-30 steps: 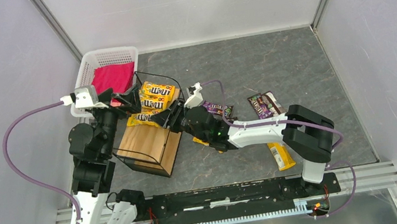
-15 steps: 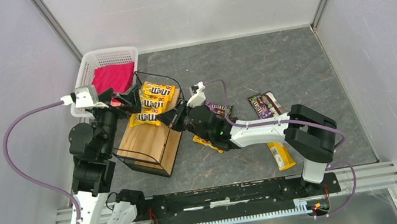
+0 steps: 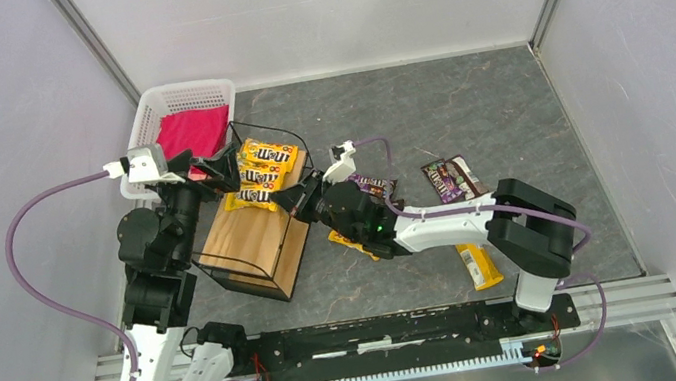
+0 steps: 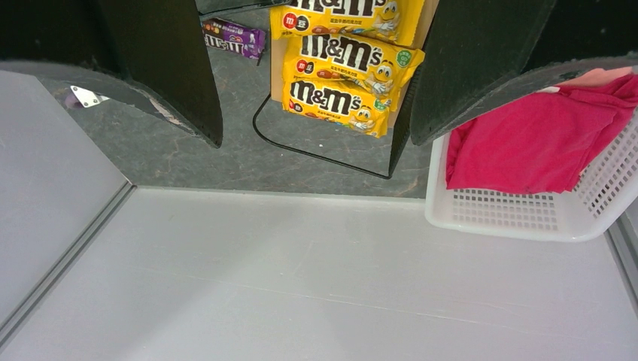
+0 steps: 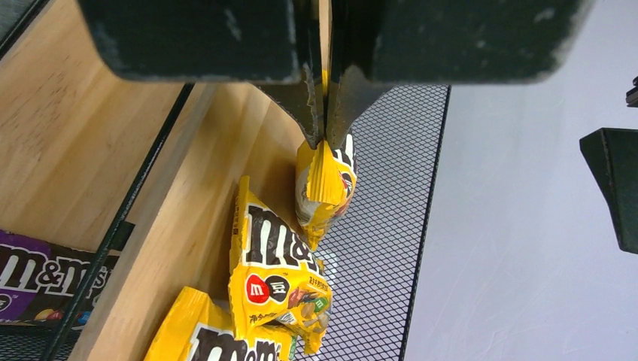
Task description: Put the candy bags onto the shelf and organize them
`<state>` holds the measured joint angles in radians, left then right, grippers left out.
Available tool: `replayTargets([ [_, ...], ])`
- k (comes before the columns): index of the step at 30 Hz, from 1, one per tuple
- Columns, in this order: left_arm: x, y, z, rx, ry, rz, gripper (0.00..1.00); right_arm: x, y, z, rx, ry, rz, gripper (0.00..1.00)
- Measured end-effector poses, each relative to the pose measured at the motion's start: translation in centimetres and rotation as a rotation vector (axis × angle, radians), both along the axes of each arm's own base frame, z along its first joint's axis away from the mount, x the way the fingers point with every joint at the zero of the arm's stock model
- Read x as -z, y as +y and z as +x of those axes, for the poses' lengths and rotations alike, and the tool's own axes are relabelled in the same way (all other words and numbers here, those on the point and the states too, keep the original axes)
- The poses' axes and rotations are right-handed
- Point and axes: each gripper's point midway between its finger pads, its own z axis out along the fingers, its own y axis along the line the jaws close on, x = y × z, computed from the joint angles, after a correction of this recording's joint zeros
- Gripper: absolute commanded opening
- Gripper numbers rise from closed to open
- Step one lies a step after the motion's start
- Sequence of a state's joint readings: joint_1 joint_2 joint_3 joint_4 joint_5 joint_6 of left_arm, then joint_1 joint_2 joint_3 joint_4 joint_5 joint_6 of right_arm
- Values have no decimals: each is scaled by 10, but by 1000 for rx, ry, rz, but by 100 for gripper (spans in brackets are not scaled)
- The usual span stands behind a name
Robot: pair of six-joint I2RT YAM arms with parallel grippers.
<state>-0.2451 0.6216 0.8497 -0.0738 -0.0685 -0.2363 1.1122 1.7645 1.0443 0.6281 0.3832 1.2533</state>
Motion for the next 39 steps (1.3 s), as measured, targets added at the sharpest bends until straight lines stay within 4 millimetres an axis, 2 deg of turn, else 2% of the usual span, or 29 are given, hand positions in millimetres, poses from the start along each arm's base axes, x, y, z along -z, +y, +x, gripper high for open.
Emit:
replayTargets([
  [11,0,1,0,-2,0,0,100,5,12,4,6,14,8,6],
  [15,0,1,0,-3,0,0,100,5,12,5,12,16,8,19],
  [20,0,1,0,-3,0,0,100,11,10,3,4,13,-25,41],
  [24,0,1,0,-3,0,0,100,16,-5,-4,-13,3,-99,55],
  [26,0,1,0,-3,0,0,100,12,-22,-12,-27,-17,-134,63],
  [28,0,1,0,-3,0,0,100,8,-46,-18,-29,-46,-184,67],
  [32,0,1,0,-1,0,0,100,8,-107,-33,-43,-179,-374,71],
  [36,0,-2,0,13,0,2,100,22,-169,-45,-58,-312,-649,85],
  [38,1,-3,0,19,2,4,100,38,-198,-53,-70,-330,-773,93],
  [39,1,-4,0,22,4,4,100,46,-212,-57,-76,-328,-817,95],
])
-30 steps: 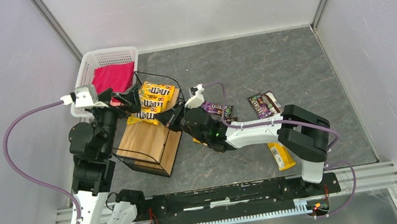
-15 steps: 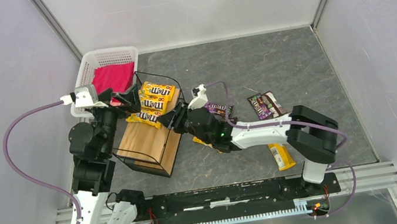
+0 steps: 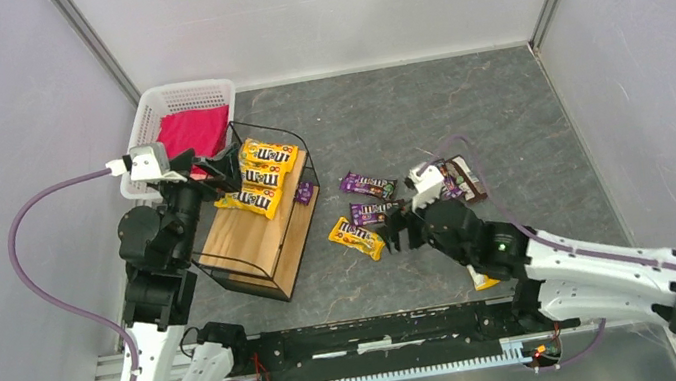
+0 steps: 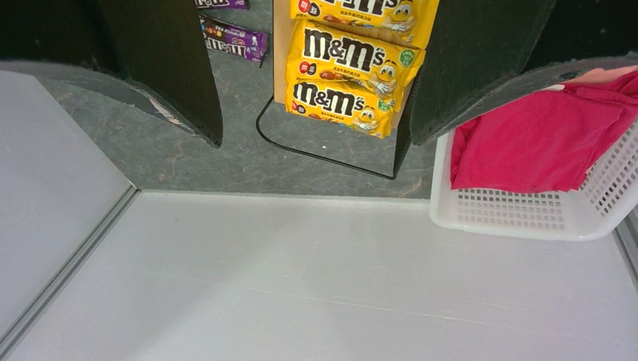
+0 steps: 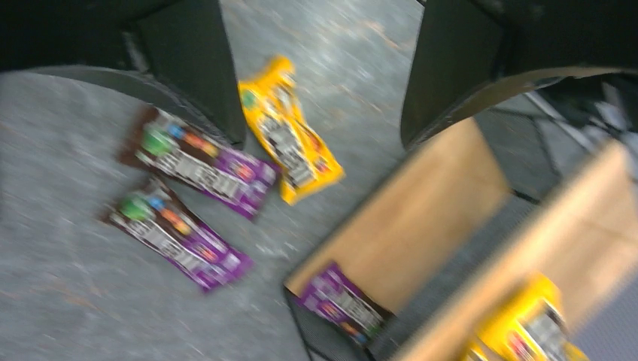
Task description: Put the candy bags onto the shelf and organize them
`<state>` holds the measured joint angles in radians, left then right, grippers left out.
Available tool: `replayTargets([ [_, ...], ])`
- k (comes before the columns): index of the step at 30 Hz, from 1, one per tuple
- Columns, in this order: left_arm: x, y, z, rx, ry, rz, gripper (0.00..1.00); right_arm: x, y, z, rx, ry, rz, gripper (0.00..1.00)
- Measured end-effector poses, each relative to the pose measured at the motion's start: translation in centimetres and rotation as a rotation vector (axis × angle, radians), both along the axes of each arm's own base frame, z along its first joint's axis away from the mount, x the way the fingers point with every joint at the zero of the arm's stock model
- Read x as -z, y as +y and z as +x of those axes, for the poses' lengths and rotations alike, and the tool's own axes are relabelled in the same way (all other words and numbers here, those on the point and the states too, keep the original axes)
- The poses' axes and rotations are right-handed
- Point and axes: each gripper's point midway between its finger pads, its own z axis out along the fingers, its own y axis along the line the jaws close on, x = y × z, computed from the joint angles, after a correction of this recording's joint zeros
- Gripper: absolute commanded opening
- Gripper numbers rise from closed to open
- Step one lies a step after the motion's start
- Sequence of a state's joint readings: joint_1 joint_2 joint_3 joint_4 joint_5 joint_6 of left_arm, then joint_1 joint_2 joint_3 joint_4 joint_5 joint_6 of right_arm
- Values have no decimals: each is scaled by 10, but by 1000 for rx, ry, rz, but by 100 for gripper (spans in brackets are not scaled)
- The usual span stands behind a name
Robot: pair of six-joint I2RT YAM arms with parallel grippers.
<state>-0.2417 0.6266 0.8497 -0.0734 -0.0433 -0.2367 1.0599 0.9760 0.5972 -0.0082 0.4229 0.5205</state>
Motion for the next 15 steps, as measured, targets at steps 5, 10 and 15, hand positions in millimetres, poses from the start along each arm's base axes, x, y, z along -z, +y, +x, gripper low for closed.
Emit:
replayTargets([
  [5,4,-3,3,12,13,5,100,53,-53,-20,-9,93,-155,95],
  [10,6,-5,5,19,20,8,100,92,-43,-34,-53,285,-62,91],
  [15,9,-5,8,19,33,11,100,122,-21,-41,-18,506,105,82],
])
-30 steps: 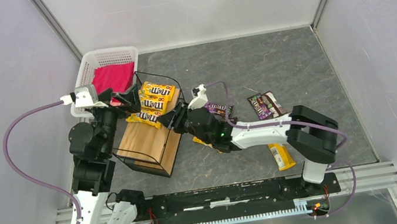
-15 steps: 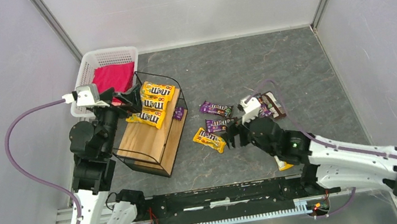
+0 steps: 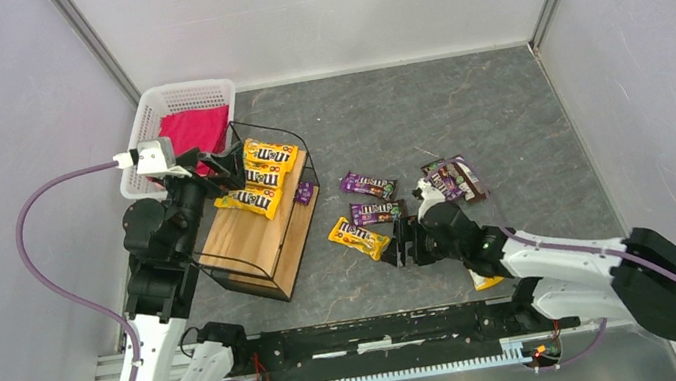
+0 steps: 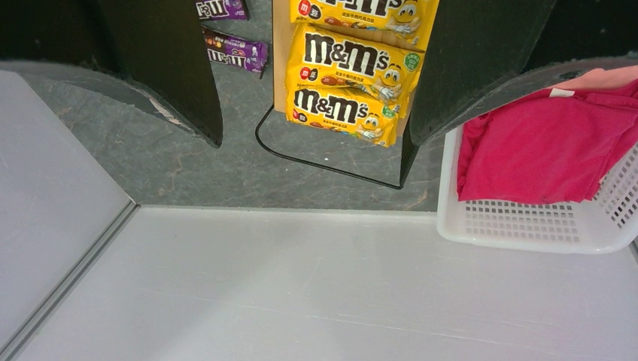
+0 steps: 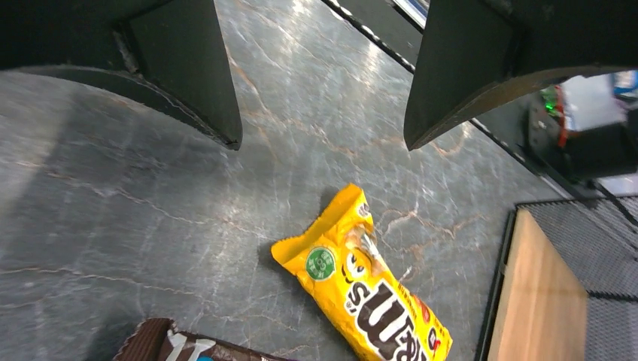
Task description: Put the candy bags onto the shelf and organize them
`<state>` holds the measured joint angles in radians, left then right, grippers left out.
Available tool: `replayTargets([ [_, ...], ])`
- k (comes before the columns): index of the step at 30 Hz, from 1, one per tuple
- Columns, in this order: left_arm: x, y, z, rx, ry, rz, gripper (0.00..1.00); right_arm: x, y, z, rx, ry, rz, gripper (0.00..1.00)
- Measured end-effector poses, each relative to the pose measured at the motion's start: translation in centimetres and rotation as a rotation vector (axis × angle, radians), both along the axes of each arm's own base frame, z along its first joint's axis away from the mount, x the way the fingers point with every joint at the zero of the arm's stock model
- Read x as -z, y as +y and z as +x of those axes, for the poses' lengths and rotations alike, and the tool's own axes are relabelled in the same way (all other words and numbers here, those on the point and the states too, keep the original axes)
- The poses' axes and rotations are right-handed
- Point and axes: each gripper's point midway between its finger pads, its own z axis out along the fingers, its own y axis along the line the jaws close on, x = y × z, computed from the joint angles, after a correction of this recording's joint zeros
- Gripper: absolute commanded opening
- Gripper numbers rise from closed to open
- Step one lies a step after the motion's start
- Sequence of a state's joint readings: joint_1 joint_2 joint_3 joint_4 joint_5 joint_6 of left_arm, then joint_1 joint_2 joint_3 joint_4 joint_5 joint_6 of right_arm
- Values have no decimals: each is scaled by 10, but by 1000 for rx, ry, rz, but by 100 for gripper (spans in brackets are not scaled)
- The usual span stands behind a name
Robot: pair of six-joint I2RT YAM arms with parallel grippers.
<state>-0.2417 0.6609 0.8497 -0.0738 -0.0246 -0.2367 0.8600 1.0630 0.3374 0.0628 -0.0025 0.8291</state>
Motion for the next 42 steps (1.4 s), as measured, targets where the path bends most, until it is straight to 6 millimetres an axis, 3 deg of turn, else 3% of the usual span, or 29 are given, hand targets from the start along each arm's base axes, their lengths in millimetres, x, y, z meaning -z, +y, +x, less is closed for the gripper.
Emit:
replayTargets([
  [8,-1,0,-1,0,-4,-1,100,14,20,12,178,175,126,69],
  [13,-1,0,-1,1,-4,-1,100,15,26,28,283,204,158,65],
  [17,-1,0,-1,3,-5,-1,100,18,36,40,330,233,154,55],
  [25,-1,-1,-2,6,-5,-1,100,22,44,50,401,254,154,48],
  [31,-1,-1,-1,7,-5,0,100,28,42,55,439,227,126,26],
  [42,-1,-1,-2,8,-5,0,100,20,33,57,399,136,103,0],
])
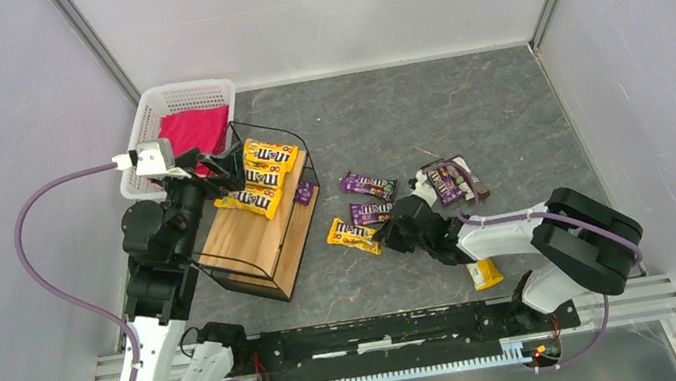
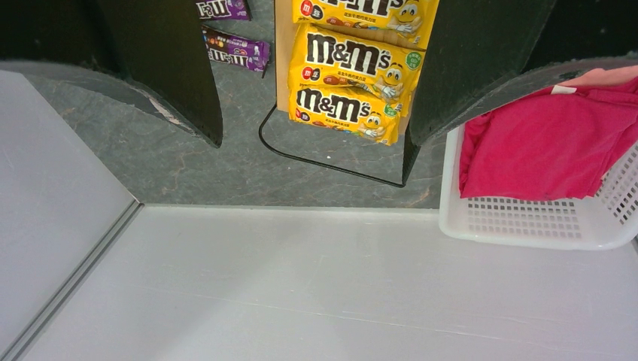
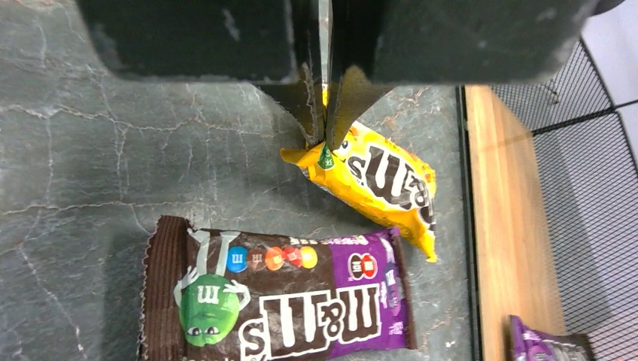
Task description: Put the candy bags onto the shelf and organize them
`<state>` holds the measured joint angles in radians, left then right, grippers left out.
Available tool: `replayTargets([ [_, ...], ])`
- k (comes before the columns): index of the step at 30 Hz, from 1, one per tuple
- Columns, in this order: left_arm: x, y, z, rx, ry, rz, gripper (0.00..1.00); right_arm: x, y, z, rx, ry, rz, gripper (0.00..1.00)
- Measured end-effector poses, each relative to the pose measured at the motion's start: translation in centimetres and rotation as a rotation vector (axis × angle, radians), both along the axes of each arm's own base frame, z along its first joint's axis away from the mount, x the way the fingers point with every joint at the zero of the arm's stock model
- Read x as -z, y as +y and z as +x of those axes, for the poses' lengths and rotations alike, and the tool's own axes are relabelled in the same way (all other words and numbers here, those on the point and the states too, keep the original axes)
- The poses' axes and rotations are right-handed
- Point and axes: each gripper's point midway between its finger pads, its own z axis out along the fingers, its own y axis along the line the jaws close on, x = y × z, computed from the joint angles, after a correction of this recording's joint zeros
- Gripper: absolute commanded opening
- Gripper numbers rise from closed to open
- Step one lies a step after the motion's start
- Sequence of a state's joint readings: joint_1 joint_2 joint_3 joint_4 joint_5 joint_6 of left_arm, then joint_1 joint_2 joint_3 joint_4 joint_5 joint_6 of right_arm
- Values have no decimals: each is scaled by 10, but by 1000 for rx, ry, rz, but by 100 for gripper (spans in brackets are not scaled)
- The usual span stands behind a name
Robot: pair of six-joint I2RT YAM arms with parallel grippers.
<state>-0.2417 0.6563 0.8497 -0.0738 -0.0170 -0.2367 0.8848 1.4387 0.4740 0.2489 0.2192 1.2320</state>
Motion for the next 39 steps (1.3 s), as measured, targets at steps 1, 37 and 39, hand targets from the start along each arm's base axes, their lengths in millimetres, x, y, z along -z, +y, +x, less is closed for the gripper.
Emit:
replayTargets([
  [1,0,0,0,0,0,0,100,-3,-1,-1,-8,-11,0,0],
  [37,-12,4,-11,-9,-42,-12,100,-217,204,-2,-242,-302,347,0],
  [39,-12,4,-11,-9,-43,-12,100,-214,217,-1,-234,-291,345,0],
])
